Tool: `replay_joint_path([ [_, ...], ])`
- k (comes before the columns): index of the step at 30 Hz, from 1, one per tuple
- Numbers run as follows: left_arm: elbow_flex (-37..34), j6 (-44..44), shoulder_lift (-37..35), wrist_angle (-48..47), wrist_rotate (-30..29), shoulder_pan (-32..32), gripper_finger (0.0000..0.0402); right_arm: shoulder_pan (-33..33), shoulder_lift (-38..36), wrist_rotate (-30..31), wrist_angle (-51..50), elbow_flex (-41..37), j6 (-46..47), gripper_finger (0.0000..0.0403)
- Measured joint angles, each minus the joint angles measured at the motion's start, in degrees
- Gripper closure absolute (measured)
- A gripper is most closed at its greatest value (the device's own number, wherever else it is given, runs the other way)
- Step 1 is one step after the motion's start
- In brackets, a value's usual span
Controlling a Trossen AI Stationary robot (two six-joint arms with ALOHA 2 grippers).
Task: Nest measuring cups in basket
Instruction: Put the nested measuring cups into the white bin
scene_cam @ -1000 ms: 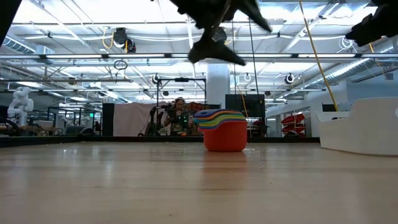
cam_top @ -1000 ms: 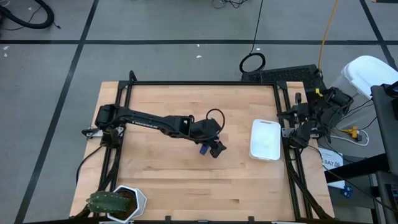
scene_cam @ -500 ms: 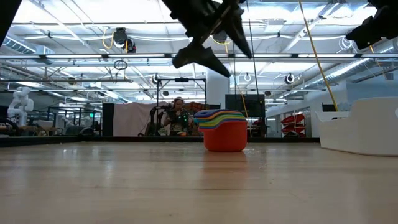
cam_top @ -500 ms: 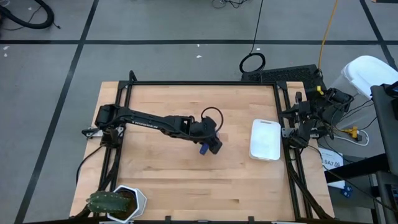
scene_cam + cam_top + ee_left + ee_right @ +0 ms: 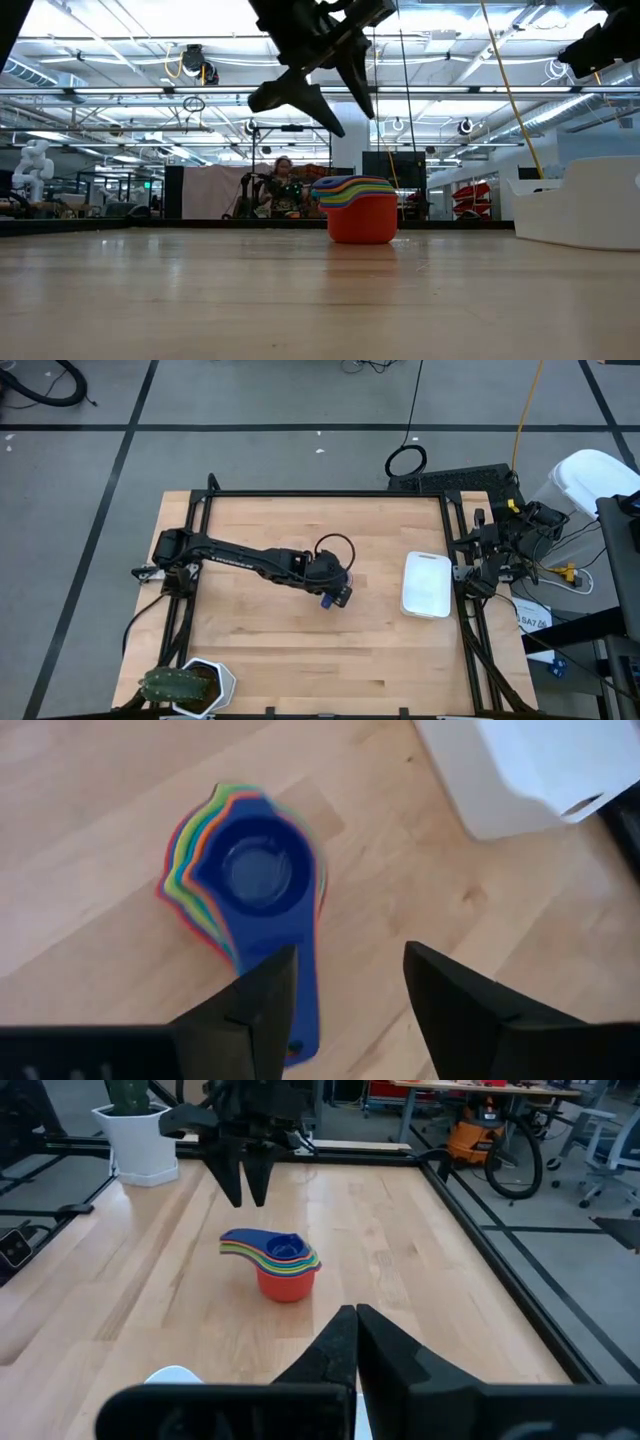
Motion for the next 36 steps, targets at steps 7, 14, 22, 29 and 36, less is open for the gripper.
replay_joint_path([
  [7,0.0,-1.1,0.0,-2.9,-1.4,-1.3,0.0215,0.0,0.0,0.0,0.0,0.0,0.0,0.0403],
  [14,2.5,-1.2,0.2,-7.4,-1.4,-2.2,0.0216,0.0,0.0,0.0,0.0,0.0,0.0,0.0403],
  [22,17.8,0.9,8.3,-24.3,-1.9,-3.0,0.0216,0.0,0.0,-0.1,0.0,-0.1,0.2,0.0403],
  [29,31.0,2.2,17.0,-33.1,-1.7,-3.2,0.0216,0.0,0.0,-0.3,0.0,-0.1,0.0,0.0403],
  [36,35.5,2.2,19.8,-41.6,-2.5,-2.8,0.0215,0.0,0.0,-1.5,0.8,-0.2,-1.2,0.0403],
])
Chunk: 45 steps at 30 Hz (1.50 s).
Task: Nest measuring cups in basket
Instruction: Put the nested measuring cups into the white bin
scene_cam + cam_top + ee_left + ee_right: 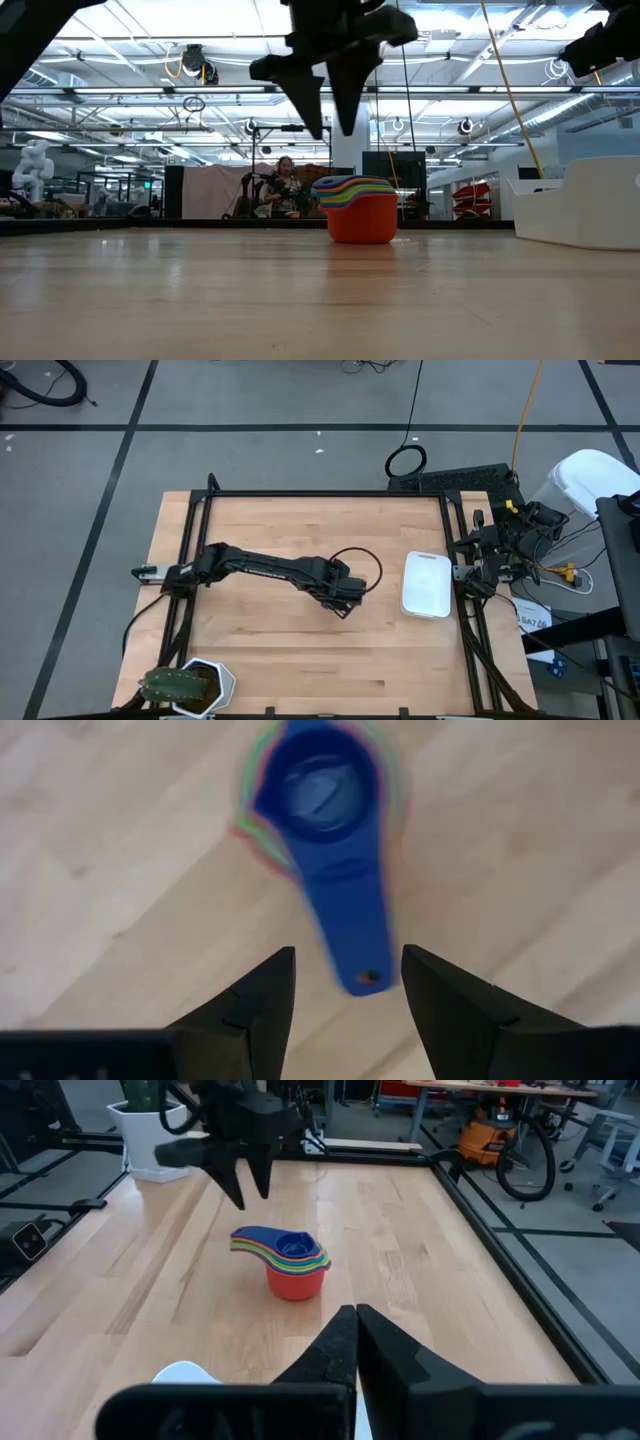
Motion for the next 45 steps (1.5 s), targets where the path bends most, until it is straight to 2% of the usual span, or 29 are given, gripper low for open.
replay_joint_path([
  [17,-1.1,0.9,0.5,3.5,0.2,0.4,0.0215,0.0,0.0,0.0,0.0,0.0,0.0,0.0403],
  [25,-1.2,1.8,2.4,3.5,2.9,0.4,0.0211,0.0,0.0,0.0,0.0,0.0,0.0,0.0403],
  [28,-1.2,1.6,2.6,3.1,2.8,0.5,0.0193,0.0,0.0,0.0,0.0,0.0,0.0,0.0403],
  [39,-1.2,1.6,2.6,3.4,2.2,0.5,0.009,0.0,0.0,0.0,0.0,0.0,0.0,0.0403],
  [45,-1.2,1.5,3.8,4.1,2.9,0.3,0.0056,0.0,0.0,0.0,0.0,0.0,-0.1,0.0403],
])
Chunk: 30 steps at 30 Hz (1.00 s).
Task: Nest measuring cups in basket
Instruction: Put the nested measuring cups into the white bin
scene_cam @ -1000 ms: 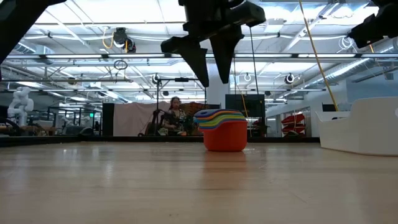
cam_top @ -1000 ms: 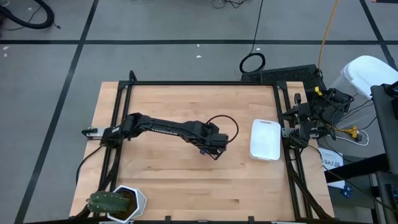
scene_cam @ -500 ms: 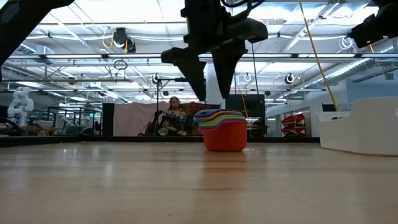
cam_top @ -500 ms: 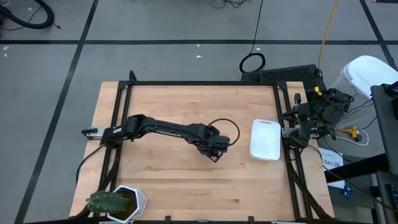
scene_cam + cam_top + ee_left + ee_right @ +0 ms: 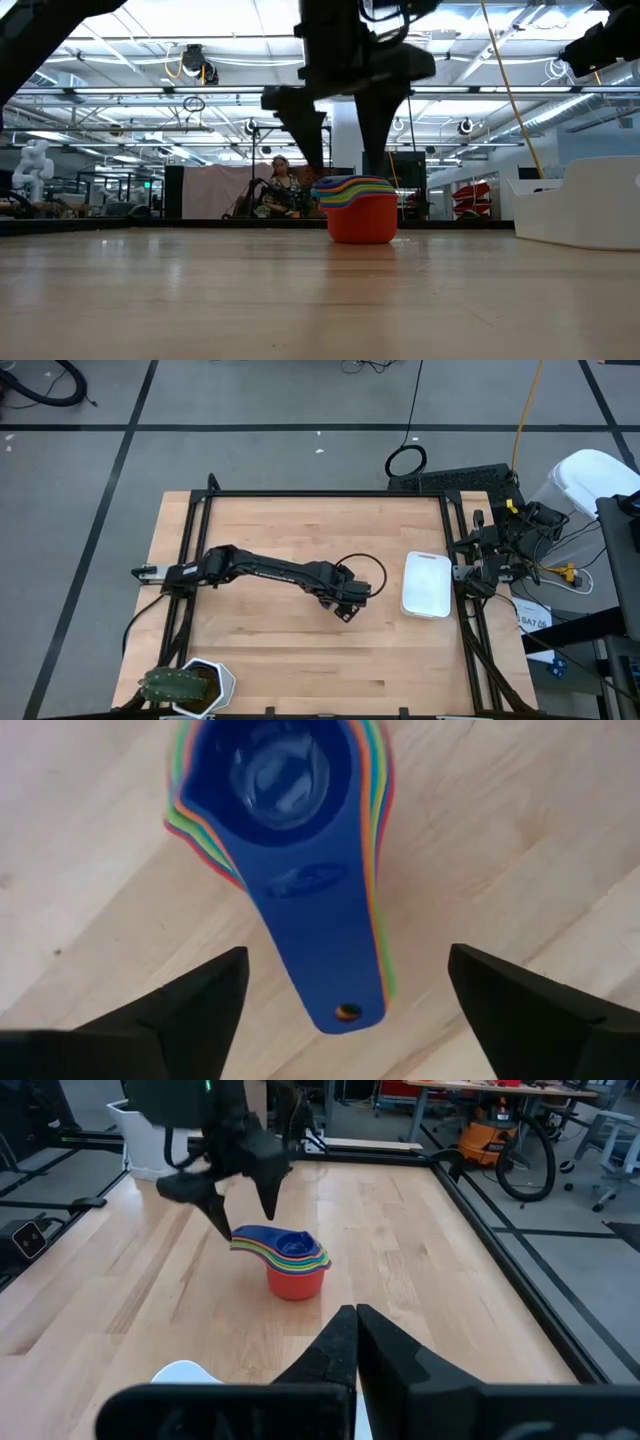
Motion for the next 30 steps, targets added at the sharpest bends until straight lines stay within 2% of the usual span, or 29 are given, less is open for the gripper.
replay_joint_path([
  [8,0.0,0.0,1.4,2.2,1.3,0.3,0.0046,0.0,0.0,-0.5,0.0,0.0,-0.1,0.0403],
  [30,0.0,3.3,1.7,-2.2,0.3,1.7,0.0046,0.0,0.0,-1.4,0.8,-0.2,-1.3,0.0403],
])
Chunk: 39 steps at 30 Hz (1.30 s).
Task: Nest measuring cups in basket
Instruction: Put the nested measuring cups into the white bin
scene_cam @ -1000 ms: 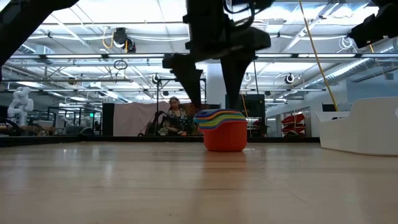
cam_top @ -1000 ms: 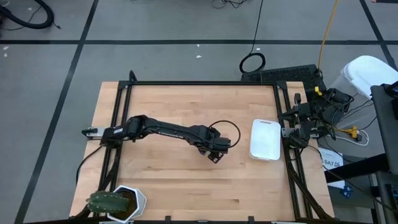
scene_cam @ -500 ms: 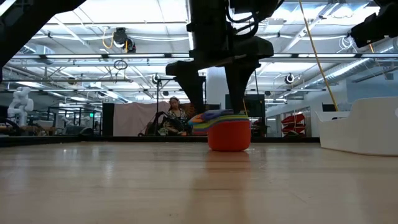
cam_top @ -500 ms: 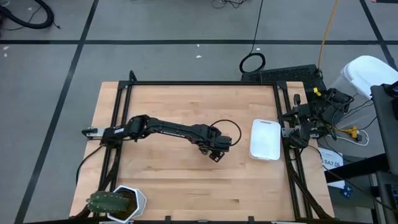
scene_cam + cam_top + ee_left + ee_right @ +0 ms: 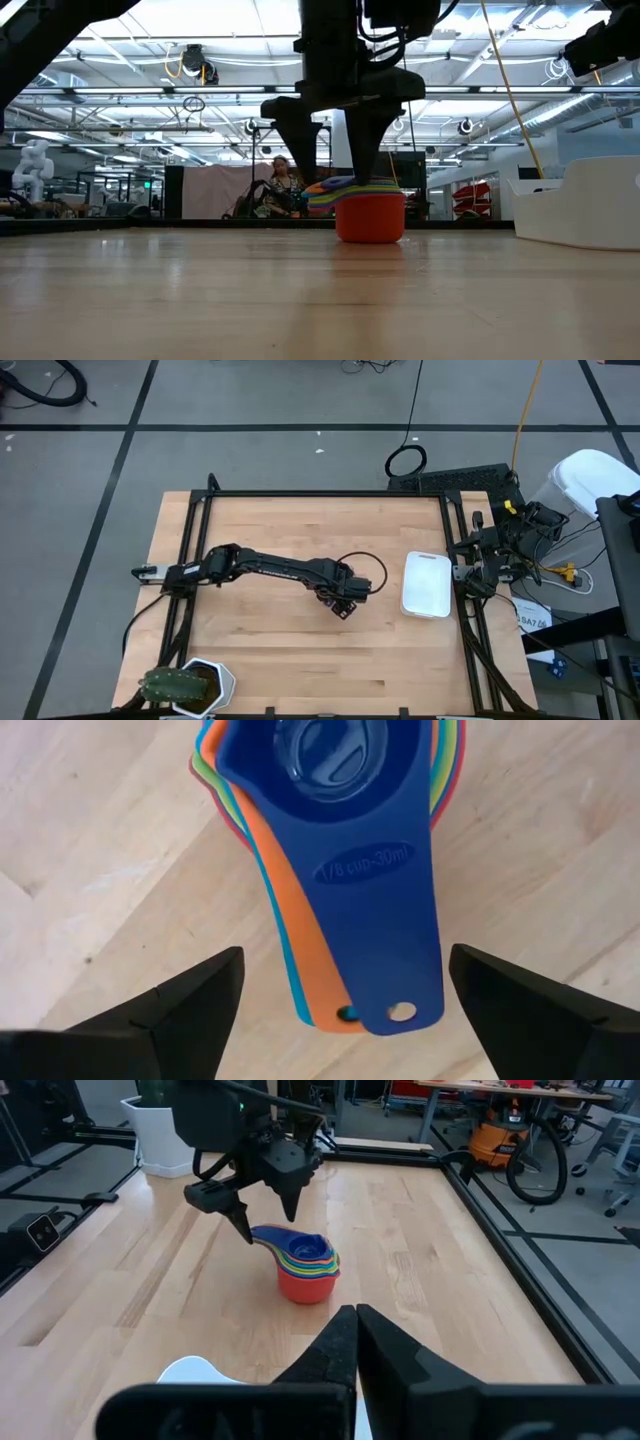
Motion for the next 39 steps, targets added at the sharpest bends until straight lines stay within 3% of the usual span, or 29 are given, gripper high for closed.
replay_joint_path([
  [23,0.0,7.0,3.0,1.2,0.7,1.8,0.0054,0.0,0.0,-0.1,0.0,0.0,0.0,0.0403],
  [39,0.0,6.5,3.0,1.6,3.8,1.8,0.0249,0.0,0.0,-0.1,0.0,0.0,0.0,0.0403],
])
